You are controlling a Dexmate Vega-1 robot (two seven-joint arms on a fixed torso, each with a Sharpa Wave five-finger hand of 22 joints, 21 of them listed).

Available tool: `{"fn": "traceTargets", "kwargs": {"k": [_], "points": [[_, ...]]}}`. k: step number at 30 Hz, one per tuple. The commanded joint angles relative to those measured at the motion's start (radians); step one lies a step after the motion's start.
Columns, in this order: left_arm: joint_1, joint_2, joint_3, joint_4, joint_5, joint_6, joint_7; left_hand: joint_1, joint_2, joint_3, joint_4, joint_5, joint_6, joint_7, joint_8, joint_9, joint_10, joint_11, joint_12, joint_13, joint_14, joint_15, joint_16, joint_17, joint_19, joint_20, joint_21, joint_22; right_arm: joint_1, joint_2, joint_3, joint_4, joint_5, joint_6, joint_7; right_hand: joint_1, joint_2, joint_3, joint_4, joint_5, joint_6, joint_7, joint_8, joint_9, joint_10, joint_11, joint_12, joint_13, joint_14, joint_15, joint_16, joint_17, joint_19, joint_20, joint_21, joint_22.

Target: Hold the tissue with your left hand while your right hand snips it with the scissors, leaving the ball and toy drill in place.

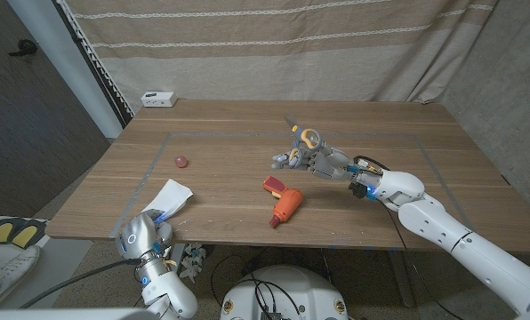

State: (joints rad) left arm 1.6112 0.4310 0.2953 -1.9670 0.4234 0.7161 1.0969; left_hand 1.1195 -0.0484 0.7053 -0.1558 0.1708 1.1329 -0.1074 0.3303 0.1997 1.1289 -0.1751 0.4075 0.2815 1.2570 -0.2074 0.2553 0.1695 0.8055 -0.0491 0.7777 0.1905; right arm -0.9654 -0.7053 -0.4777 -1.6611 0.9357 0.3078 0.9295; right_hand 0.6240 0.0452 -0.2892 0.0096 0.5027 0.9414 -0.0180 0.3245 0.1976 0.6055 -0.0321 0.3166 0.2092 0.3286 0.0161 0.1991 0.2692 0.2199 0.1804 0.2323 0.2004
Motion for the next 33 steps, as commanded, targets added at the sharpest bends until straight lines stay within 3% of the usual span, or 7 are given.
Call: {"fn": "traceTargets", "kwargs": {"k": [1,7,18,33], "points": [[0.03,-0.108,-0.063,0.037,0.191,-0.17,0.02,-0.011,-0.002,-0.006,0.001,0.004,0.018,-0.003,0.007,0.0,0.045,-0.028,0.007,0.001,0.101,-0.029,0.005,0.044,0.204,-0.138,0.01,0.086,-0.013,-0.008,0.006,-0.015,-0.001,0.006,-0.005,0.002,0.011,-0.003,-0.004,-0.003,0.004,-0.002,-0.004,0.003,0.002,-0.007,-0.003,0.0,0.0,0.004,0.001,0.001,0.009,0.001,-0.005,-0.001],[0.035,-0.107,-0.068,0.022,0.223,-0.196,0.02,-0.016,-0.007,-0.006,0.001,0.004,0.032,-0.006,0.01,0.0,0.047,-0.028,0.006,0.004,0.101,-0.029,0.003,0.046,0.193,-0.138,0.015,0.087,-0.015,-0.01,0.006,-0.017,-0.001,0.011,-0.002,0.002,0.011,-0.003,-0.004,-0.003,0.002,-0.001,-0.006,0.003,0.002,-0.01,-0.003,-0.001,-0.002,0.004,0.0,0.0,0.011,0.002,-0.005,-0.001],[0.012,-0.056,-0.038,-0.022,0.267,-0.198,0.02,-0.021,-0.012,-0.005,0.0,0.005,0.043,-0.013,0.011,-0.001,0.047,-0.028,0.003,0.006,0.1,-0.03,0.001,0.048,0.184,-0.138,0.024,0.088,-0.013,-0.004,-0.003,-0.002,0.004,0.012,0.018,0.001,0.012,-0.003,-0.005,-0.004,-0.003,-0.001,-0.012,0.003,-0.003,-0.009,-0.006,-0.002,-0.007,0.007,-0.001,-0.003,0.012,0.003,-0.005,-0.001],[-0.059,-0.006,0.008,-0.023,0.3,-0.208,0.02,-0.031,-0.015,-0.003,0.002,0.004,0.037,-0.011,0.002,-0.003,0.044,-0.028,-0.014,-0.006,0.087,-0.029,-0.013,0.04,0.173,-0.137,0.04,0.089,-0.008,0.004,-0.01,0.027,0.01,0.006,0.043,0.0,0.013,-0.004,-0.005,-0.005,-0.004,0.0,-0.017,0.003,-0.004,-0.006,-0.007,-0.004,-0.008,0.009,-0.001,-0.006,0.013,0.005,-0.005,-0.001]]}}
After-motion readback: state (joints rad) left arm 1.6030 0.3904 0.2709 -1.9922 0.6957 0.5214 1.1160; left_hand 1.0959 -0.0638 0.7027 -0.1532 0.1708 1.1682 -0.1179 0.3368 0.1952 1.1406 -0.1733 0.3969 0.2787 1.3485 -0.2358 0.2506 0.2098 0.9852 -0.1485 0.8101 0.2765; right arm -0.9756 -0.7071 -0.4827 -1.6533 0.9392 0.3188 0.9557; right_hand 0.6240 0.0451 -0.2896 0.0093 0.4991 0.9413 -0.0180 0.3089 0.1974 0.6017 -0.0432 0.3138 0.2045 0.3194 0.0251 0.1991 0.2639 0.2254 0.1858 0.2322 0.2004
